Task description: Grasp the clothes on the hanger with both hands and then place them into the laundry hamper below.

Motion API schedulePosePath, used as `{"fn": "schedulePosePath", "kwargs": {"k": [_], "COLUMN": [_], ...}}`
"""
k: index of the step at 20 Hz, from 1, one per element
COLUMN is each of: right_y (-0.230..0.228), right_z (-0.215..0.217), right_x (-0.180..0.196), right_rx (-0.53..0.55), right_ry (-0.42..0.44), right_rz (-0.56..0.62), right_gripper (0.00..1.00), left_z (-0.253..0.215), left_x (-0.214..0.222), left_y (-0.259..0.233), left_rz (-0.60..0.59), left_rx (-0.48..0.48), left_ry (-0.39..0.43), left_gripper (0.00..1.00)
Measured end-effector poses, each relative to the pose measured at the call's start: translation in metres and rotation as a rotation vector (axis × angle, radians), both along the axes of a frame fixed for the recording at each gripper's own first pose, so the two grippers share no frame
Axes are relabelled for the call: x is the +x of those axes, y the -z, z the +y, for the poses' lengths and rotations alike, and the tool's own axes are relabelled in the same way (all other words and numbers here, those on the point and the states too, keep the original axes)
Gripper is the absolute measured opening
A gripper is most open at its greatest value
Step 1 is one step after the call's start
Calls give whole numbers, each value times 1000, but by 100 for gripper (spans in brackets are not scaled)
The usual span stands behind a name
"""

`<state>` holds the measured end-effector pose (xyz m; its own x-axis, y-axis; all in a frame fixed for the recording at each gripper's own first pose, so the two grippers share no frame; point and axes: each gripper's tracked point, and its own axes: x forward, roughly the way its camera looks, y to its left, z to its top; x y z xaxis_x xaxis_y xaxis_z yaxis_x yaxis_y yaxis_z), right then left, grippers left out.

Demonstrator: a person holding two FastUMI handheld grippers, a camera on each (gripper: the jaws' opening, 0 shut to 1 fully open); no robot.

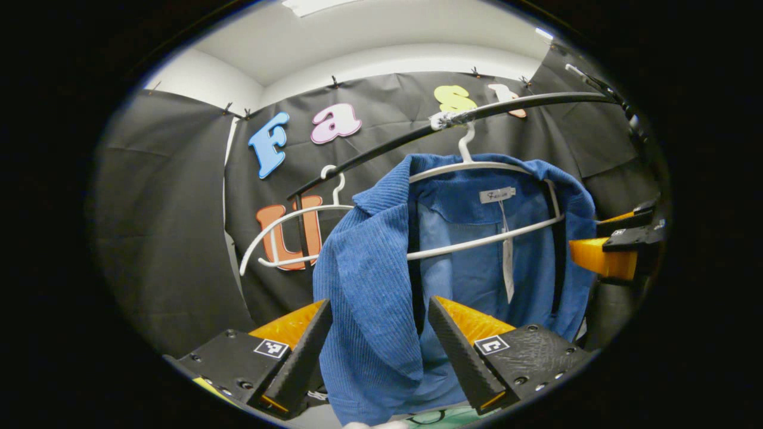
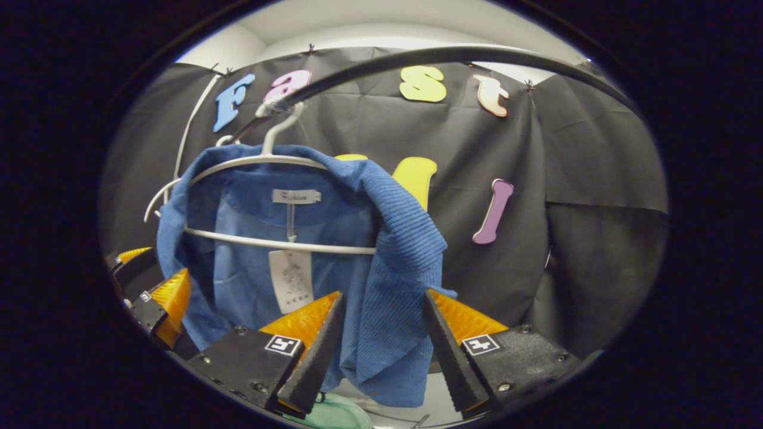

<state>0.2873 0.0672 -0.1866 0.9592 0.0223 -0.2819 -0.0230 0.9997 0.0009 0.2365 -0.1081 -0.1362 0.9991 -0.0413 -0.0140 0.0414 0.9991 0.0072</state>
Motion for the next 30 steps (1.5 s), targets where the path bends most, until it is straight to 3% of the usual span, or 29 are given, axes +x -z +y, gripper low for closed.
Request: {"fn": "schedulePosePath", "kwargs": {"k": [5,6,9,13,15,16,20,23,26,30], "right_y": [6,8,12,19,19,19,19,19,18,13], "right_z": [-2,1,1,1,-5,-8,-11,-11,-10,-10], "right_x": [33,36,37,40,43,44,43,41,39,35], "right_rx": [-45,-55,-68,-77,-86,-81,-40,-54,-56,-68], "right_ry": [14,16,15,7,31,47,72,50,34,-7], "right_rz": [0,-1,-3,17,8,5,-18,-24,-23,-49], "right_gripper": [84,84,80,72,62,51,18,12,11,8], "left_z": [-1,-3,-7,-11,-1,-1,3,4,10,21], "left_x": [33,38,45,47,51,53,48,37,41,37], "left_y": [8,11,24,32,36,39,35,24,22,10], "left_rz": [24,35,90,142,147,161,146,120,136,113], "left_rx": [39,38,15,-24,-16,-17,12,11,-26,-31], "left_ry": [-37,-40,-48,-47,-82,-76,-62,-53,-57,-60], "left_gripper": [97,93,68,65,43,31,29,29,9,5]}}
